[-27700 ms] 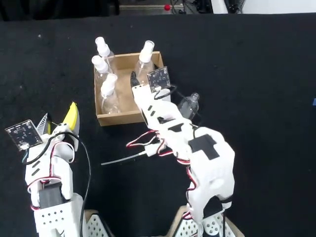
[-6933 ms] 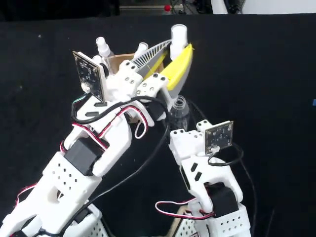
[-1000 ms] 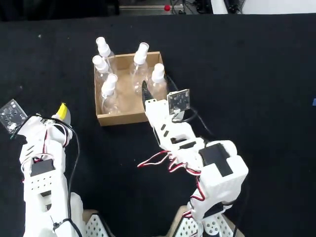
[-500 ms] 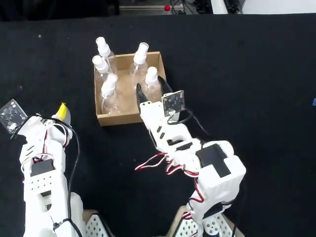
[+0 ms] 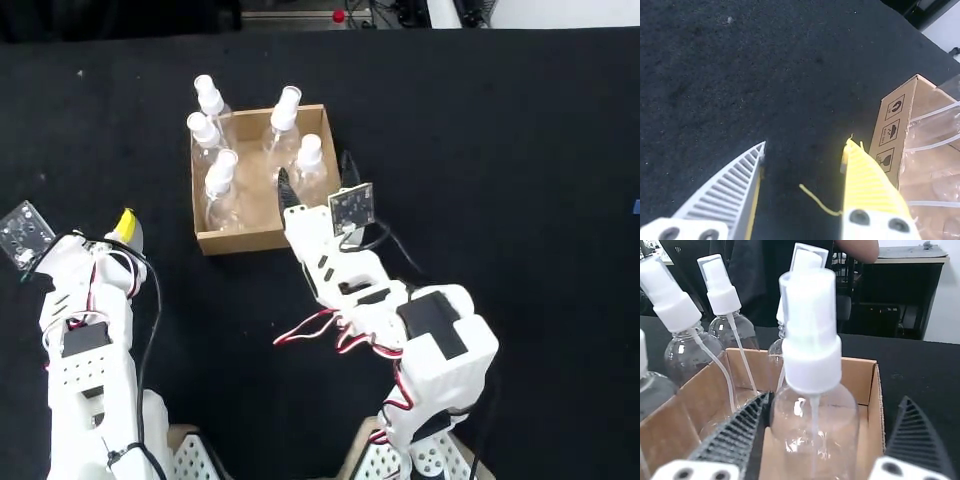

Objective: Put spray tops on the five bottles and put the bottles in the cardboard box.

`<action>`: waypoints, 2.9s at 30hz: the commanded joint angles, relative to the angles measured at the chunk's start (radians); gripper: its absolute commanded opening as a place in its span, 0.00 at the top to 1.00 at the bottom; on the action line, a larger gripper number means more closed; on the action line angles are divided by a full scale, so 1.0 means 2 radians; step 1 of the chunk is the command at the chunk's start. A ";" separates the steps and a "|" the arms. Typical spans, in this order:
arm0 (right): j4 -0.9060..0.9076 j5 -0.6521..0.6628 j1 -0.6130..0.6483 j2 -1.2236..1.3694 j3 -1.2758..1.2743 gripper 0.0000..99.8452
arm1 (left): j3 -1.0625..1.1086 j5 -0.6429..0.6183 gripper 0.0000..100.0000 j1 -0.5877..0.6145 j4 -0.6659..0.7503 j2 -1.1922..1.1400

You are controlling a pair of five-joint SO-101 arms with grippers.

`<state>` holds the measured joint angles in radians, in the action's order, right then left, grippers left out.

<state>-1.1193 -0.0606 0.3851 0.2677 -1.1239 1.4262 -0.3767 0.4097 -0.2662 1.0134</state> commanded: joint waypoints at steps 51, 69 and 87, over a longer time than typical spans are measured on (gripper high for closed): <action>0.858 0.004 -0.159 -0.757 -0.034 0.94 | -0.021 0.136 0.97 -0.036 -0.147 0.114; 1.060 0.081 -0.232 -1.076 -0.279 0.99 | 0.070 0.191 0.97 -0.152 -0.310 0.396; 1.212 0.083 -0.232 -1.079 -0.280 0.99 | 0.137 0.346 0.97 -0.082 -0.456 0.406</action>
<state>1.2850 0.1036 -0.0644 -1.7960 -1.6886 1.6701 0.2846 0.2348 -1.1331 1.8205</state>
